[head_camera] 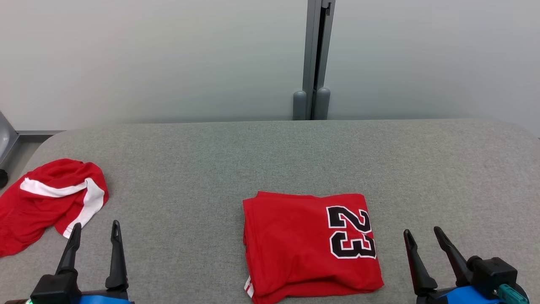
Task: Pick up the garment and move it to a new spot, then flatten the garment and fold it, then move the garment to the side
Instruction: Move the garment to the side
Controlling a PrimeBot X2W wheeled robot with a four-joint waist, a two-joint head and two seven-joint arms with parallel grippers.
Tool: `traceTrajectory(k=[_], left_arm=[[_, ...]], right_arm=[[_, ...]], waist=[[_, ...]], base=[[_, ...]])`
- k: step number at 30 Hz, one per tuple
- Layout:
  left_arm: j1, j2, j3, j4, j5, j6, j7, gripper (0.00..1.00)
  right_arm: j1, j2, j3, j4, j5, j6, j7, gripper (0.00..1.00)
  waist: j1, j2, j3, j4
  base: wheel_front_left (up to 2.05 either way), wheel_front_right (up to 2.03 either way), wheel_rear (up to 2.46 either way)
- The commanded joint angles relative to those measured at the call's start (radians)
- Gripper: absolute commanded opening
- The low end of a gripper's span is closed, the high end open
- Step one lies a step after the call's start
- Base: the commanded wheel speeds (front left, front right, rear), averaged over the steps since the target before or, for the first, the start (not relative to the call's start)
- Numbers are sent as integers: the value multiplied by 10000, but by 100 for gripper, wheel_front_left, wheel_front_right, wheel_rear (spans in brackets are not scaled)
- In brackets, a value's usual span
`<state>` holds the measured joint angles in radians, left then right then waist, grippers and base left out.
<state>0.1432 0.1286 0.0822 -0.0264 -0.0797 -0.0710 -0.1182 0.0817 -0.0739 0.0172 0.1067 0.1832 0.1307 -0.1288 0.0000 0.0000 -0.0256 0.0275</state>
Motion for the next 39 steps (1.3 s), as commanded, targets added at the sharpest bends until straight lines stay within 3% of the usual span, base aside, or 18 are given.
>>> traceTrajectory(k=[1, 25, 34, 39], left_arm=[[111, 59, -31, -36, -46, 28, 39, 100], [161, 179, -114, -141, -282, 248, 370, 100], [5, 167, -168, -132, -301, 345, 312, 100], [-188, 196, -246, -111, -296, 356, 227, 100]], right_arm=[[112, 12, -6, -67, -39, 1, 22, 100], [3, 74, -98, -91, -105, 1, 112, 100], [-1587, -538, 789, 373, -123, 1, 223, 100], [-2993, -806, 1271, 1246, -183, 1, 637, 100]], waist=[[0, 0, -1, -13], [0, 0, 20, -66], [0, 0, 194, -41], [0, 0, 529, 113]], base=[[0, 0, 0], [0, 0, 0], [0, 0, 0], [0, 0, 0]])
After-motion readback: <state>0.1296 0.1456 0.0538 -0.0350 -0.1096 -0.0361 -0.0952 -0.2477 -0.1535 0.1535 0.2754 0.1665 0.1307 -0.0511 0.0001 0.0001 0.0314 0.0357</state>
